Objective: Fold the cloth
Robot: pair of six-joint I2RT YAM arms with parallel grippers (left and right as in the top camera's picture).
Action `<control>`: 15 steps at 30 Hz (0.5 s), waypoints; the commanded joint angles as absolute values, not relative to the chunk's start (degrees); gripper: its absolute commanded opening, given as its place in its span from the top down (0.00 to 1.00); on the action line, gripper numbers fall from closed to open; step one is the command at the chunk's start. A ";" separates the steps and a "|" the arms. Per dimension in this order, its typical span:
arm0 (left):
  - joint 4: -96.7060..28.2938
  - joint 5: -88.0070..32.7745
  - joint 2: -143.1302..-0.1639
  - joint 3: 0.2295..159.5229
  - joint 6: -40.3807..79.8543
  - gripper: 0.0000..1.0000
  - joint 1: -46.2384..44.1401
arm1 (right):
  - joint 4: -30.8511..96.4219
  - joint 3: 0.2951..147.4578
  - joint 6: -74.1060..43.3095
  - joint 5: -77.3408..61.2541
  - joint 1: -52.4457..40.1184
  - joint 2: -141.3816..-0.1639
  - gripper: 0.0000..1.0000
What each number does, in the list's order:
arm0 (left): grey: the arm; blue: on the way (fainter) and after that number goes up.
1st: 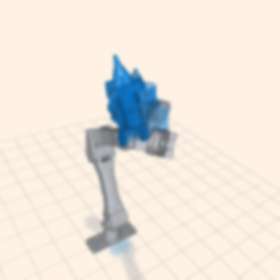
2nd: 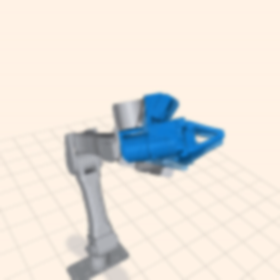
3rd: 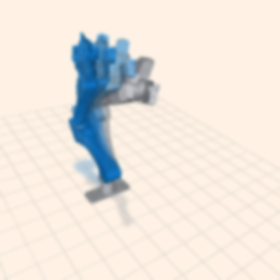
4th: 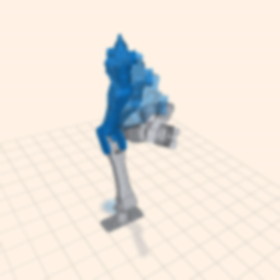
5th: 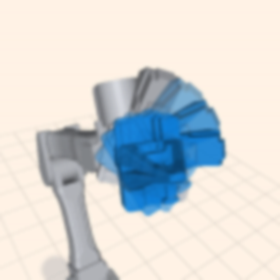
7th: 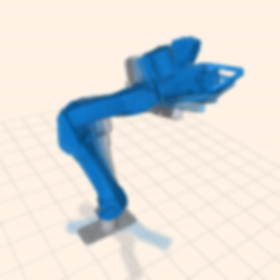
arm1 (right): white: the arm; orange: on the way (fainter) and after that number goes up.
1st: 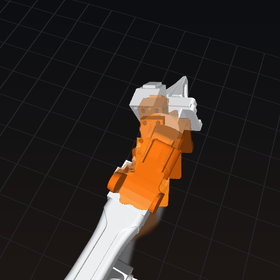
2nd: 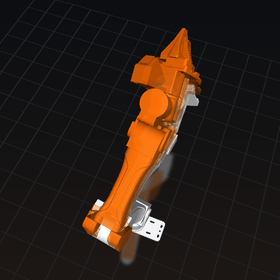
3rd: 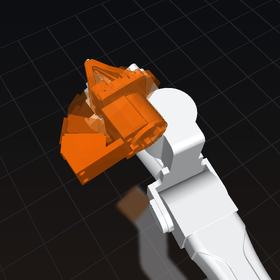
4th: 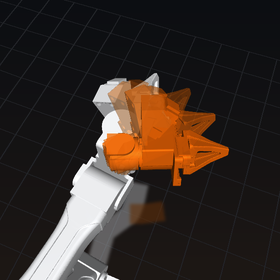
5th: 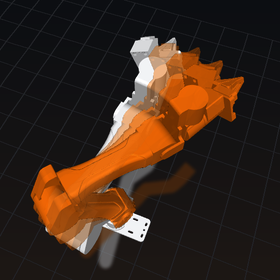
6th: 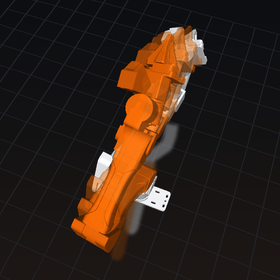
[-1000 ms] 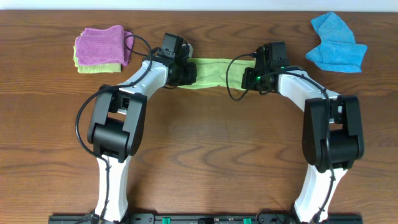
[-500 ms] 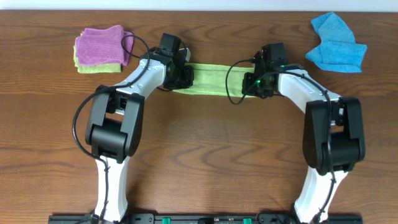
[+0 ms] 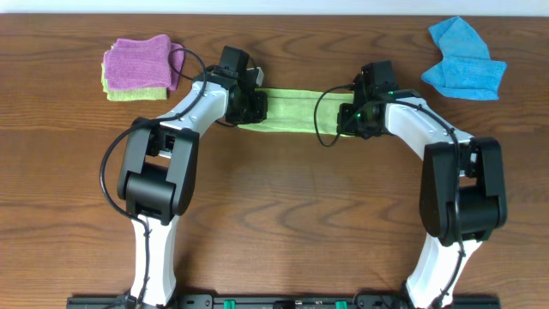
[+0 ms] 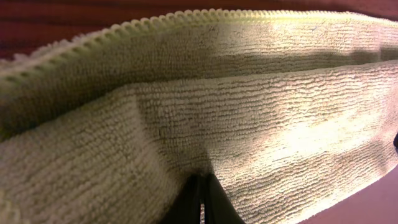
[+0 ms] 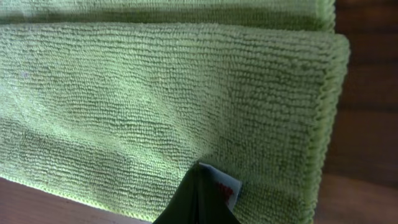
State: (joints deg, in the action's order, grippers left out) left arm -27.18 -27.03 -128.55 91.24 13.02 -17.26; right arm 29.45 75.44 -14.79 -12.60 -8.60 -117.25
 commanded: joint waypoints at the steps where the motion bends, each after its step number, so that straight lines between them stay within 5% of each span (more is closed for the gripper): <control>1: -24.99 -25.52 -129.21 89.80 11.79 0.94 -17.54 | 27.64 74.15 -14.11 -9.02 -8.60 -116.71 0.98; 15: -22.44 -25.10 -125.05 90.28 11.75 0.94 -17.54 | 25.93 75.46 -14.61 -10.74 -8.58 -114.48 0.98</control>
State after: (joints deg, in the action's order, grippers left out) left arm -22.11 -26.26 -128.16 90.98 13.02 -17.47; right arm 25.91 75.16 -14.81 -10.90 -8.58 -117.16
